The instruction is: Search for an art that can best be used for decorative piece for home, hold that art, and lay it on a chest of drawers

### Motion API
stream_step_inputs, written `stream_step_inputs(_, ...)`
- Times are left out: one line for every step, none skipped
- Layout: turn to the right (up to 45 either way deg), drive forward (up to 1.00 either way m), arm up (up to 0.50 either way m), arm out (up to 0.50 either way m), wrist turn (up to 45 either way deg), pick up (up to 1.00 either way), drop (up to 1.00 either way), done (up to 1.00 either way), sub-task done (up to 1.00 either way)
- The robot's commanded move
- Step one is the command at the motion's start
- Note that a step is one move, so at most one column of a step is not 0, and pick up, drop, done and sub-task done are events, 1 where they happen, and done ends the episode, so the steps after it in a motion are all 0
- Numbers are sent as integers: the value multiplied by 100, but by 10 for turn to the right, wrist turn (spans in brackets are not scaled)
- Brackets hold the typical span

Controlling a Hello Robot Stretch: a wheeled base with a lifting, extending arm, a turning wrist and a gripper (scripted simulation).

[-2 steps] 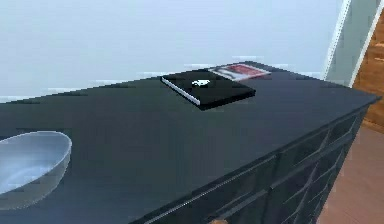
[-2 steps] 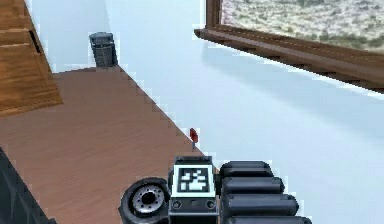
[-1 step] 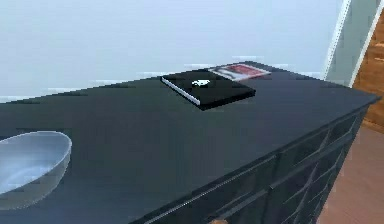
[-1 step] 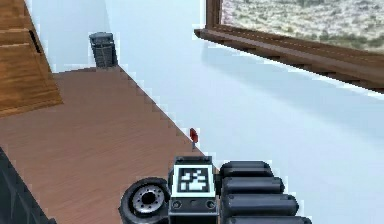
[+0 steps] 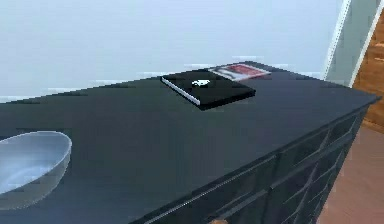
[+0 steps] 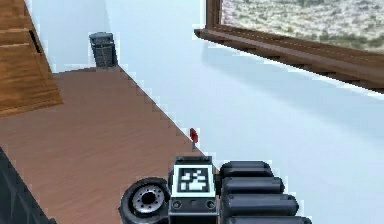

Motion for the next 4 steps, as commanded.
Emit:
stream_step_inputs(450, 0, 0, 0, 0, 0, 0, 0, 0)
stream_step_inputs(450, 0, 0, 0, 0, 0, 0, 0, 0)
stream_step_inputs(450, 0, 0, 0, 0, 0, 0, 0, 0)
stream_step_inputs(150, 0, 0, 0, 0, 0, 0, 0, 0)
